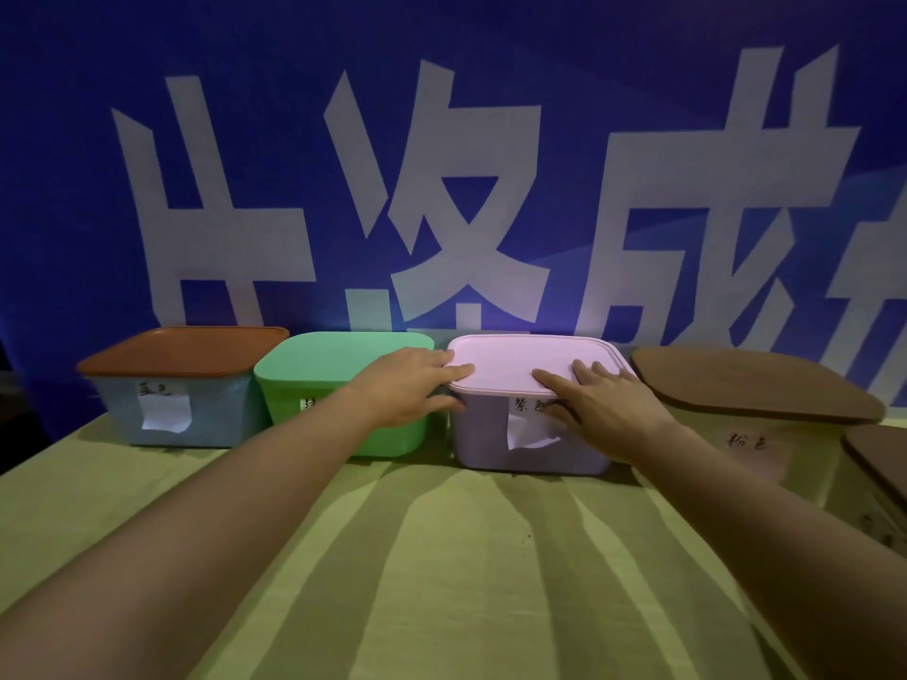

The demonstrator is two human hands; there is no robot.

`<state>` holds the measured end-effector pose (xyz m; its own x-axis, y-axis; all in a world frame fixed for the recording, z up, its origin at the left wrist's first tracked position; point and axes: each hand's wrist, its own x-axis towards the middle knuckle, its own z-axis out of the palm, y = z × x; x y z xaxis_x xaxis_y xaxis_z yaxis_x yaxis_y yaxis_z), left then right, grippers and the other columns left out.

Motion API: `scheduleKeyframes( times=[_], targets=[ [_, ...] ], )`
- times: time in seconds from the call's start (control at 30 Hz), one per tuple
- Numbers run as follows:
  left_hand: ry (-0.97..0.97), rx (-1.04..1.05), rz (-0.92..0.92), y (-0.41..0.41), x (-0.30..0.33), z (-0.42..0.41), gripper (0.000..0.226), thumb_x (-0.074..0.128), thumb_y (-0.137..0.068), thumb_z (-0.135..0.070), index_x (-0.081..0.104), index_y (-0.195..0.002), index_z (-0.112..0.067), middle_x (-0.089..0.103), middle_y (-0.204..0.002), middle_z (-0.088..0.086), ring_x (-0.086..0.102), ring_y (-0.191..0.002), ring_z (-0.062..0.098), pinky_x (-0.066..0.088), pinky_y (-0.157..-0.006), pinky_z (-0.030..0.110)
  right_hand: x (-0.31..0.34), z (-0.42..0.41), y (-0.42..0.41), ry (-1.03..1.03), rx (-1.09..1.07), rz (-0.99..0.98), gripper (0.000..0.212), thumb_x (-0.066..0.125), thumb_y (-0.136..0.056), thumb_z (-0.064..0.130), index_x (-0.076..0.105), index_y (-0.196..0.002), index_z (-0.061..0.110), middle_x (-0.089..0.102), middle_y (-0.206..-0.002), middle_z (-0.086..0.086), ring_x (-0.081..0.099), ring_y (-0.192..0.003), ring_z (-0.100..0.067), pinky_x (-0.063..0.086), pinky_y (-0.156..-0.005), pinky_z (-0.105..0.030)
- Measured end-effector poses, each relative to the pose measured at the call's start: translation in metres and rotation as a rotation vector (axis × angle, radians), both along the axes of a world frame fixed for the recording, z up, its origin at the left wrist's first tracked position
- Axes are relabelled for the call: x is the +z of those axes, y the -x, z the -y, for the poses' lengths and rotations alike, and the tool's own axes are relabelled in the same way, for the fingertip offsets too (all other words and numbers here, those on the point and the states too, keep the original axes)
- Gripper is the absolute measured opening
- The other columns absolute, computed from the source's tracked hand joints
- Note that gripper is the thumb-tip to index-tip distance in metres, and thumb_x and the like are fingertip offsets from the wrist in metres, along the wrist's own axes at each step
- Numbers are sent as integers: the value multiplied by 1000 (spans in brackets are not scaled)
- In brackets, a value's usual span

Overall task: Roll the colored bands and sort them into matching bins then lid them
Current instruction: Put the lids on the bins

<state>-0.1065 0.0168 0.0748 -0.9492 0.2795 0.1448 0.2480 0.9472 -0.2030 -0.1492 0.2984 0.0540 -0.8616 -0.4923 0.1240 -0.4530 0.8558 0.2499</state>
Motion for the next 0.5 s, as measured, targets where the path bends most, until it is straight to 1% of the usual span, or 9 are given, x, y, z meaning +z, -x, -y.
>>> scheduleKeyframes(
  times=[0.1, 0.2, 0.3, 0.43, 0.5],
  targets=[
    [13, -4, -41, -1, -8, 2, 62, 41, -104, -57, 25, -161, -37, 29, -168, -3, 33, -150, 23, 32, -120, 41, 0, 0, -1, -14, 8, -4, 61, 19, -105, 59, 1, -161, 43, 33, -160, -11, 39, -142, -33, 38, -117, -51],
    [-11, -3, -60, -3, -13, 0, 61, 39, -106, -55, 24, -162, -35, 25, -169, -1, 28, -153, 24, 27, -123, 41, 0, 0, 0, -24, 18, -10, 60, 20, -106, 58, 2, -160, 43, 33, -159, -10, 40, -142, -33, 38, -117, -51],
    [-21, 3, -65, -4, -17, -1, 62, 38, -106, -54, 22, -162, -33, 22, -170, -1, 24, -155, 25, 25, -124, 41, -4, 1, 1, -25, 15, -31, 59, 20, -106, 57, 1, -160, 43, 33, -159, -10, 38, -143, -33, 35, -119, -53],
    [7, -1, -47, 1, -15, 2, 66, 36, -104, -60, 16, -163, -36, 15, -172, -1, 20, -157, 26, 24, -124, 43, -5, 2, 0, -12, 3, -32, 60, 17, -106, 57, 0, -160, 42, 30, -161, -11, 34, -146, -35, 30, -121, -55],
    [21, -29, -52, 2, -13, 1, 68, 38, -104, -60, 14, -163, -36, 11, -172, -4, 18, -157, 23, 24, -124, 43, -5, 1, -3, 4, -5, -29, 60, 16, -106, 57, 0, -161, 41, 26, -163, -13, 30, -148, -36, 28, -122, -54]
  ],
)
